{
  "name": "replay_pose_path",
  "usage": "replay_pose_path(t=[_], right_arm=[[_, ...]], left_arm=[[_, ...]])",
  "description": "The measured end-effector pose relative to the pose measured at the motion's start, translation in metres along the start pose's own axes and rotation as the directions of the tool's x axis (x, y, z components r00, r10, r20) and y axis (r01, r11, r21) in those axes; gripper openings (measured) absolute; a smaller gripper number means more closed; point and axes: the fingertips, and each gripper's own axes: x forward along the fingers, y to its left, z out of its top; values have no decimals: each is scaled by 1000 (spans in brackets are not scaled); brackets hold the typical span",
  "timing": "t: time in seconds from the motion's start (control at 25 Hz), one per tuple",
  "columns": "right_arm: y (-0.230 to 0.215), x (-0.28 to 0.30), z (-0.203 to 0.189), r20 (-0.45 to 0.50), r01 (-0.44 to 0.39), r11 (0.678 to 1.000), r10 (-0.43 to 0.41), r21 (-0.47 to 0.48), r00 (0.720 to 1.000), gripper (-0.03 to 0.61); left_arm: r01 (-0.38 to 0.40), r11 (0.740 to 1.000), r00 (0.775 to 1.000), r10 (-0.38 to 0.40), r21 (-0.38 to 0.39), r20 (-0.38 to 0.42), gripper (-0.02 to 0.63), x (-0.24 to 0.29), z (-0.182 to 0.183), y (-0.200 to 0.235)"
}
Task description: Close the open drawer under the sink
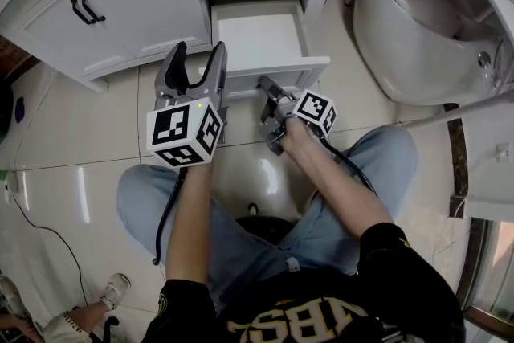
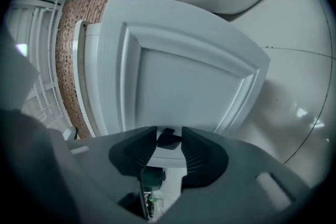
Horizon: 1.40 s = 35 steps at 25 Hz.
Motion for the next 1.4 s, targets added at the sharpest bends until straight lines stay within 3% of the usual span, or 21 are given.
replay_pose_path(t=[0.44, 0.72, 1.04, 1.4], right_arm=[[5, 41, 30, 21, 35, 995, -33, -97, 999, 149], [8, 96, 75, 62, 56, 991, -49, -122, 997, 147], [9, 162, 127, 138, 42, 999, -41, -3, 990, 130], [10, 164, 128, 114, 14, 1000, -16, 14, 993, 132]], left_arm=[[24, 999, 988, -31, -47, -150, 296, 16, -25, 4], [4, 1000, 988, -4, 4, -155, 296, 21, -27, 17], [-4, 1000, 987, 0, -23, -162, 296, 28, -28, 29], [2, 1000, 992, -3, -11, -129, 296, 43, -17, 38]])
